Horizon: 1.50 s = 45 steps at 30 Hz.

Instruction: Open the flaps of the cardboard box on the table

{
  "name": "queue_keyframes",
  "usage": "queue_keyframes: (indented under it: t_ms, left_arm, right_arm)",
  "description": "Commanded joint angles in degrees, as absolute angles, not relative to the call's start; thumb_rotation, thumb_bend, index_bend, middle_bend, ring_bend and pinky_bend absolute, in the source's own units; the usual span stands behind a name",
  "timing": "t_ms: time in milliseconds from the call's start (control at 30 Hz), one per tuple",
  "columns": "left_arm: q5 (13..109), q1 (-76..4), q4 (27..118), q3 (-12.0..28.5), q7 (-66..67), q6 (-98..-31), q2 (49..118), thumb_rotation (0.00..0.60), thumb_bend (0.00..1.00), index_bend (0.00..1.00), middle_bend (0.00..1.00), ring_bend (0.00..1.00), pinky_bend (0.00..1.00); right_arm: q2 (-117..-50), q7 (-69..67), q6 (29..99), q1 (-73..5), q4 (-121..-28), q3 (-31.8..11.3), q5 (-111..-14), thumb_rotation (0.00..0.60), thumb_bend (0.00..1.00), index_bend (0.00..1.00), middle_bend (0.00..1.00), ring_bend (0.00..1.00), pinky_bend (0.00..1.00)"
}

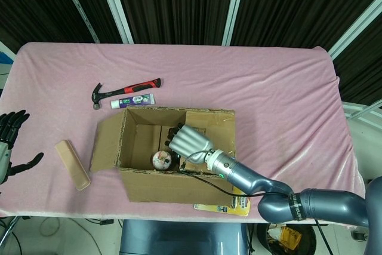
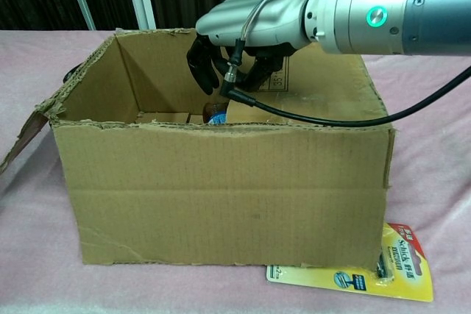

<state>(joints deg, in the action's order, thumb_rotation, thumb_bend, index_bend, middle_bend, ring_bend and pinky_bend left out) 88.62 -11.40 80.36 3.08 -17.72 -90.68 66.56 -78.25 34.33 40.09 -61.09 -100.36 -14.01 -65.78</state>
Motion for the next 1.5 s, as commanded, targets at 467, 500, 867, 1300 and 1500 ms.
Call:
queue_keyframes:
  t_ms: [467, 500, 867, 1300, 1500]
  left_arm:
    - [89.26, -11.08, 80.67, 3.58, -18.01, -90.82, 66.47, 0.600, 0.18, 0.07, 0.05, 0.00, 0.02]
    - [89.25, -11.05, 80.71, 3.61, -18.10, -90.83, 66.45, 0.600, 0.18, 0.07, 0.05, 0.00, 0.02]
    - [90.19, -10.82, 80.81, 3.66, -18.39, -91.25, 66.33, 0.600, 0.18, 0.07, 0.05, 0.00, 0.02]
    - [91.69, -10.57, 80.71, 3.52, -18.47, -92.14, 66.26, 0.600, 0.18, 0.07, 0.05, 0.00, 0.01]
    - [92.11, -10.36, 80.82, 3.46, -18.33, -92.58, 66.23, 0.600, 0.18, 0.07, 0.05, 0.00, 0.01]
  right_arm:
    - [-74.09, 46.64, 39.24, -64.80, -100.28, -7.85, -69.39, 0.600, 0.93, 0.53, 0.48, 0.29, 0.29]
    - [-73.70, 47.62, 39.42, -65.01, -100.68, -7.66, -69.51, 0.600, 0.93, 0.53, 0.48, 0.29, 0.29]
    - [-67.12, 57.45, 43.40, -66.00, -108.95, -6.60, -69.70, 0.600, 0.85, 0.53, 0.47, 0.25, 0.29]
    - [-58.00, 67.67, 49.92, -64.69, -118.99, -5.25, -68.48, 0.600, 0.56, 0.42, 0.41, 0.24, 0.26]
    - [-56.10, 70.98, 53.23, -63.21, -120.35, -4.45, -69.82, 0.600, 0.52, 0.37, 0.38, 0.22, 0.25]
